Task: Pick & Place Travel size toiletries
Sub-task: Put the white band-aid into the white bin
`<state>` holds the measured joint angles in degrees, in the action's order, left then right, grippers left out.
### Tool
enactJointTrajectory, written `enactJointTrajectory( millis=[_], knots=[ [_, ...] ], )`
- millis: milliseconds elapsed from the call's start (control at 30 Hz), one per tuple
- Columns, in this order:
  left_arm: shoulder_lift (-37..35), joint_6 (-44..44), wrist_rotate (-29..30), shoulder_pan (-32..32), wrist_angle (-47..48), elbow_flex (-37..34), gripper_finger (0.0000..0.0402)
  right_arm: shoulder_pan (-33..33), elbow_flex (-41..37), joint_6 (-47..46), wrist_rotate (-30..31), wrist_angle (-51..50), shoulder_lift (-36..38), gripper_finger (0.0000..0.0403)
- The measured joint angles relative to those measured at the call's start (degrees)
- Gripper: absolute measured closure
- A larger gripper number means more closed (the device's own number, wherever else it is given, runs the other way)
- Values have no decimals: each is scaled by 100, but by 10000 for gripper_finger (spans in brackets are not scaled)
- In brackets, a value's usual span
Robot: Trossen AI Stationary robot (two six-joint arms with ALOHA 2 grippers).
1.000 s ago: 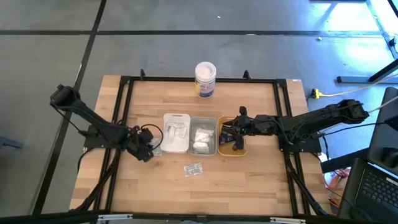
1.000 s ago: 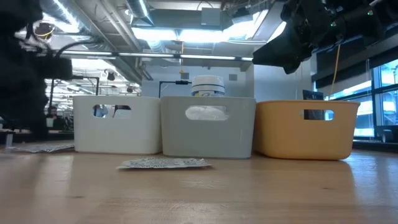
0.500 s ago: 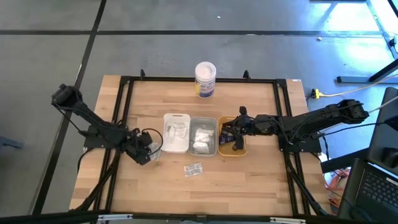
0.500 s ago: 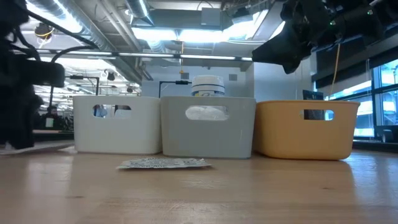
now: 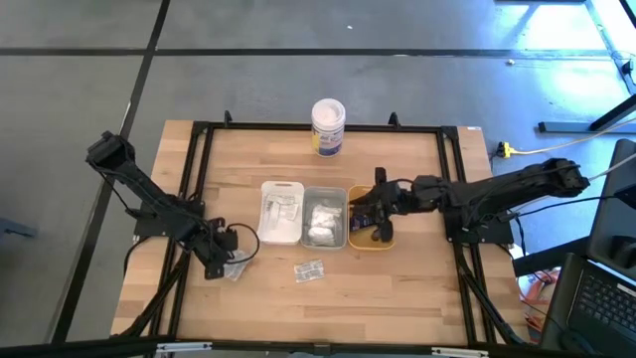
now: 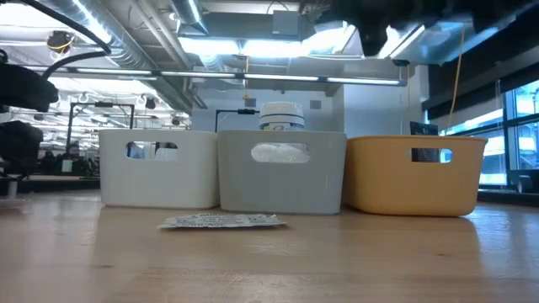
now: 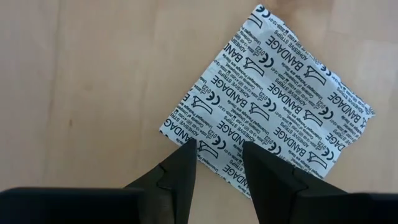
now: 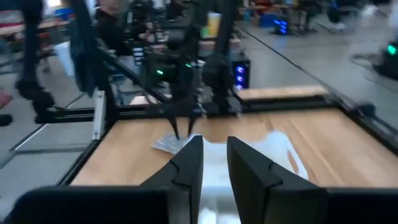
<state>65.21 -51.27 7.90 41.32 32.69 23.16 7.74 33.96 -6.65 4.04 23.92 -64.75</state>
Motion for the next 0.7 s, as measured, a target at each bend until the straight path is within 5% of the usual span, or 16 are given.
enactJointTrajectory(
  millis=[233, 700],
  knots=[
    [15, 424, 10, 0, -180, 169, 272, 175, 744, 415, -29, -854, -18, 325],
    [189, 1365, 1085, 126, -268, 1862, 272, 265, 834, 419, 2, -1149, -20, 344]
  ],
)
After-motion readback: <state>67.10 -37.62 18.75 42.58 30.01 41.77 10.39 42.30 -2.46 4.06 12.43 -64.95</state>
